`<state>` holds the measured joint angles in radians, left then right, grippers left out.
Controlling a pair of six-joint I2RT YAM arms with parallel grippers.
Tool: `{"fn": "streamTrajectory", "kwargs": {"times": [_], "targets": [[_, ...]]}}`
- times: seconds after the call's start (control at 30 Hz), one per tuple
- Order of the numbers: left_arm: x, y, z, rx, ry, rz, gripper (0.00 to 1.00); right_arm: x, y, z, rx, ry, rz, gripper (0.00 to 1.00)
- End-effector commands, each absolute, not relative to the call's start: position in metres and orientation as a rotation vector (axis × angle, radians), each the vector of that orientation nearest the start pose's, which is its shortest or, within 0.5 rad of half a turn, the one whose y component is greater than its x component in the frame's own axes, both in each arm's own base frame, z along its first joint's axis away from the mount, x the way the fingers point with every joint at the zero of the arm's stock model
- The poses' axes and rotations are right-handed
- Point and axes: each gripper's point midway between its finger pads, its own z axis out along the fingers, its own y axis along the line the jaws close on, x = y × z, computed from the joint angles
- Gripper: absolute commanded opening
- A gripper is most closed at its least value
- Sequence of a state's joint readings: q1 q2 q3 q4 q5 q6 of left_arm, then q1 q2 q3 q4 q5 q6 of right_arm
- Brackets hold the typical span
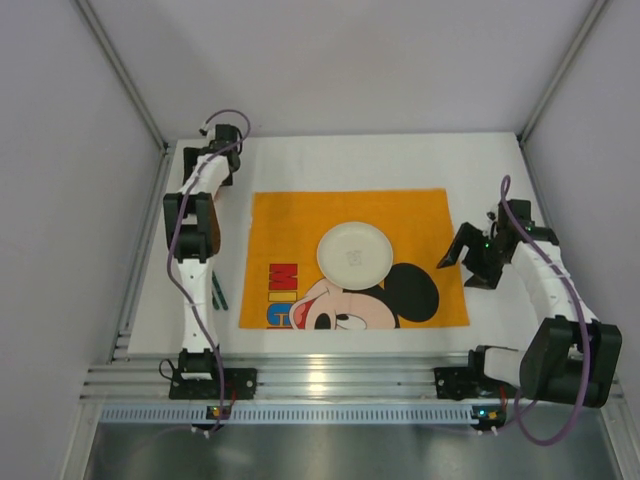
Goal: Set the dinner table for one person
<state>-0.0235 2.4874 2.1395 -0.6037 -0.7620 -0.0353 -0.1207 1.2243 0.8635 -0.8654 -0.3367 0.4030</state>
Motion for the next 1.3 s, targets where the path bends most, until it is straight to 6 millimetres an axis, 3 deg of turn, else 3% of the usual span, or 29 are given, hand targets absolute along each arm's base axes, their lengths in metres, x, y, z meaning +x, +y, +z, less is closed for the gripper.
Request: {"fn": "streamTrajectory", "kwargs": {"times": [0.0,0.07,0.1,0.27,0.3,0.4,0.43,0.6,0.7,0.87,0.93,1.03,1.07,1.13,1.27], "targets": [[0.579,0.094,0.061,-0.38,2.343,0.761,0.99,0.229,0.042,0.105,0.613,2.707,0.493,0.84],[0.576,0.091,0.049,-0.427,2.373,0.69,0.99,0.232,0.041,0.11,0.599,2.698,0.487,0.84],[0.572,0.107,0.045,-0.48,2.381,0.679,0.99,0.233,0.039,0.113,0.591,2.695,0.471,0.84],[0.56,0.119,0.025,-0.602,2.433,0.528,0.98,0.234,0.036,0.115,0.573,2.715,0.444,0.84],[0.562,0.111,0.018,-0.606,2.462,0.409,0.98,0.235,0.037,0.114,0.576,2.722,0.455,0.84],[0.553,0.116,0.002,-0.714,2.498,0.246,0.96,0.24,0.039,0.117,0.581,2.711,0.478,0.84],[0.552,0.107,-0.003,-0.737,2.517,0.126,0.94,0.242,0.039,0.118,0.585,2.706,0.48,0.84],[0.538,0.1,-0.019,-0.817,2.555,-0.055,0.85,0.248,0.037,0.127,0.596,2.66,0.464,0.84],[0.536,0.076,-0.021,-0.827,2.582,-0.258,0.75,0.245,0.036,0.129,0.606,2.639,0.458,0.84],[0.531,0.047,-0.011,-0.876,2.529,-0.523,0.65,0.237,0.037,0.13,0.619,2.616,0.457,0.84],[0.523,0.027,-0.007,-0.881,2.514,-0.67,0.63,0.234,0.036,0.13,0.619,2.601,0.453,0.85],[0.531,0.006,0.024,-0.847,2.393,-0.876,0.61,0.237,0.042,0.134,0.597,2.574,0.497,0.85],[0.523,-0.002,0.027,-0.857,2.381,-0.936,0.61,0.243,0.044,0.139,0.58,2.541,0.526,0.85],[0.526,-0.016,0.047,-0.845,2.297,-1.08,0.6,0.25,0.057,0.152,0.527,2.489,0.634,0.86],[0.516,-0.043,0.073,-0.848,2.213,-1.236,0.59,0.28,0.083,0.195,0.399,2.3,0.865,0.88]]}}
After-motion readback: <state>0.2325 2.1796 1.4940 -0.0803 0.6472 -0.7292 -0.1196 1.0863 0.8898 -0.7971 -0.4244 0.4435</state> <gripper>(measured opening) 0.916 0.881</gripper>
